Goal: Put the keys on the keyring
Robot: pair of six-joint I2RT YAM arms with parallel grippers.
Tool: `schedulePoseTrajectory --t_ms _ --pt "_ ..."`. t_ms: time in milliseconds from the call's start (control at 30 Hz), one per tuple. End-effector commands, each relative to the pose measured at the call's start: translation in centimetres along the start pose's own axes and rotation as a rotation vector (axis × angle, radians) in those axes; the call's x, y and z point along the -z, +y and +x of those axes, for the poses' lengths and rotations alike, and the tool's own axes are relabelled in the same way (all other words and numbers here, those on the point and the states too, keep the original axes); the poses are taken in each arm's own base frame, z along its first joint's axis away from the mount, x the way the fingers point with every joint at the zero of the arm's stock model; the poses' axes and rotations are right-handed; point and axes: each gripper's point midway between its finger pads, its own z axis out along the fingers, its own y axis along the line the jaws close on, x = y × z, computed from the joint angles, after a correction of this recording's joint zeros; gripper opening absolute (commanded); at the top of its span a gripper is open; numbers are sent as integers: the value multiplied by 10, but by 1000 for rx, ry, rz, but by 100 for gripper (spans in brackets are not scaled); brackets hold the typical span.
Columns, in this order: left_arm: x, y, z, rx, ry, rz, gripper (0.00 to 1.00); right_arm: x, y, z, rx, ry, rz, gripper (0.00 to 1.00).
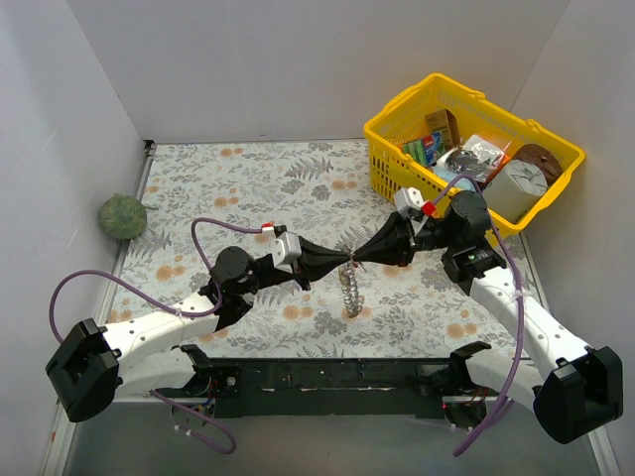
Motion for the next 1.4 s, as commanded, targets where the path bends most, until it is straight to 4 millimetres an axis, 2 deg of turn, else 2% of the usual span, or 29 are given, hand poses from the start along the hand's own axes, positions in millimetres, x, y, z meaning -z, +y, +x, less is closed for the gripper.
schedulePoseTrajectory --t_ms 0,67,200,267,300,333,367,400,433,467,500,533,567,600,633,733,833,900,933,967,1033,1100,1367 --pt "-4 1 -26 -43 -69 9 0 -2 3 -5 27 -6 -28 7" --pt "-4 1 -26 -45 -66 9 0 -3 1 -6 25 -6 -17 1" --pt "-4 4 -26 -56 -52 -3 0 -2 -4 -3 13 15 6 1" --pt "-4 7 -24 -59 -21 -21 0 -2 -8 -8 31 26 24 1" --pt "-4 10 -23 -78 -5 -28 2 -1 -10 -2 22 45 28 1" --pt "-2 11 -13 -65 47 -34 4 -1 -11 -8 36 48 31 1" --pt "-1 11 -13 -74 63 -33 6 -1 -12 -8 37 56 35 1" --pt "-2 13 -15 -92 76 -31 10 -1 -11 -3 12 72 32 1" --pt "2 13 -4 -80 127 -27 12 0 -13 -2 34 79 31 1" --pt "4 12 -1 -82 149 -17 14 0 -15 -7 49 85 33 1" --pt "4 15 -5 -91 161 -20 19 0 -14 0 3 108 29 1" --pt "8 15 6 -83 221 -16 25 1 -17 1 22 118 30 1" --pt "10 17 9 -80 247 -16 30 1 -20 -5 38 122 36 1" --pt "11 18 12 -76 273 -7 33 1 -20 2 -7 142 35 1" --pt "13 19 13 -71 309 -4 40 1 -22 2 -3 152 39 1" --pt "17 20 14 -61 352 10 51 3 -30 5 -21 189 59 1" --pt "19 24 19 -50 391 11 52 4 -34 7 -31 224 66 1" --pt "17 31 12 -71 387 10 51 6 -35 12 -44 248 73 1" --pt "20 29 23 -41 430 26 50 5 -36 12 -41 253 72 1" --pt "17 32 18 -54 426 33 48 6 -34 17 -59 269 68 1" --pt "20 34 27 -23 472 65 47 4 -34 22 -64 282 58 1" --pt "16 38 23 -27 480 87 46 2 -32 32 -103 309 45 1" --pt "9 35 37 48 526 176 42 -5 -27 46 -142 331 3 1"
